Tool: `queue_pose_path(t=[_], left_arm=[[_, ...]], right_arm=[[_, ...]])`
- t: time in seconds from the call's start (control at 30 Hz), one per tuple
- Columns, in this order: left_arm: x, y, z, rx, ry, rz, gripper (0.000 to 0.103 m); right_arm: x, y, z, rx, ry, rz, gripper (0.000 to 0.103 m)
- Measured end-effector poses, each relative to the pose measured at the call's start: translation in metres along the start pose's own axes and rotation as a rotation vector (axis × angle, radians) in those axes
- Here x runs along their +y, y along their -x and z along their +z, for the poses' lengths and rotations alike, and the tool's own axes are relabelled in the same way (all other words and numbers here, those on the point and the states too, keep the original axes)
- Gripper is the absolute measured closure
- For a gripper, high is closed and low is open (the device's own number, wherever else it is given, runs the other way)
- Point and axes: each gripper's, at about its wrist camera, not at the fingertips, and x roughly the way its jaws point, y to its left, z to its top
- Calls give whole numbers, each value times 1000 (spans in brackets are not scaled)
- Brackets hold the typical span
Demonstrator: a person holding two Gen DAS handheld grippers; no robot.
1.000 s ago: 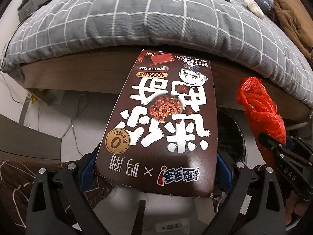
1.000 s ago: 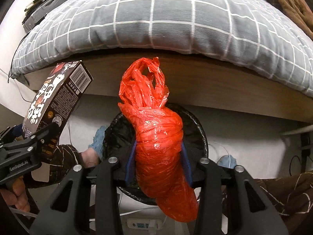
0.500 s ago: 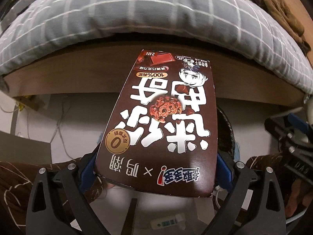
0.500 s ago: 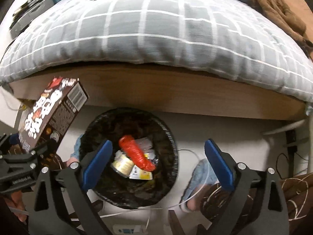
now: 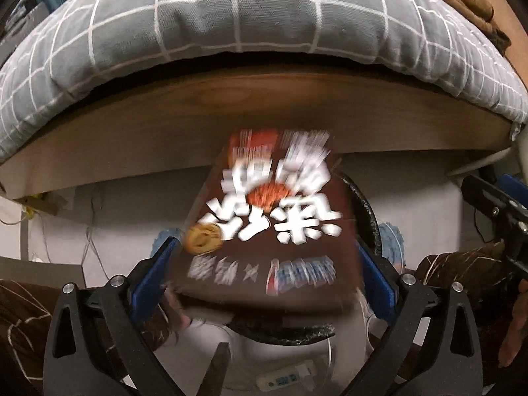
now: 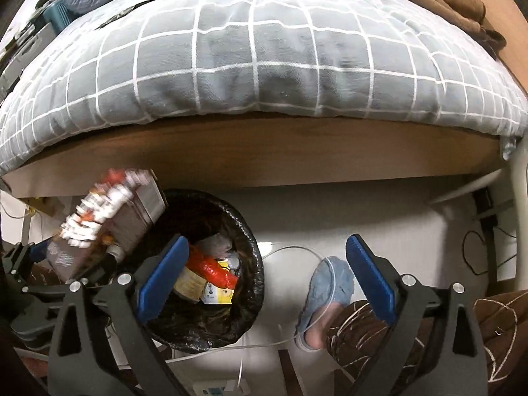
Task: Collect trash
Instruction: 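Open the right tool to drop the red bag while the left tool drops the cookie box into the bin, then raise both open tools back toward the last items on the bed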
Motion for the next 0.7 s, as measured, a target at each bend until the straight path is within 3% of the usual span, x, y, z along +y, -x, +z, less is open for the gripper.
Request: queue_pose_path(t=[0.37,0.7], left_arm=[[25,51,24,-131,90,17,6],[38,117,73,-297,127,-9,6]], right_arm=[[13,51,25,-180,54,-19,11],[21,93,64,-352,82,15,11]])
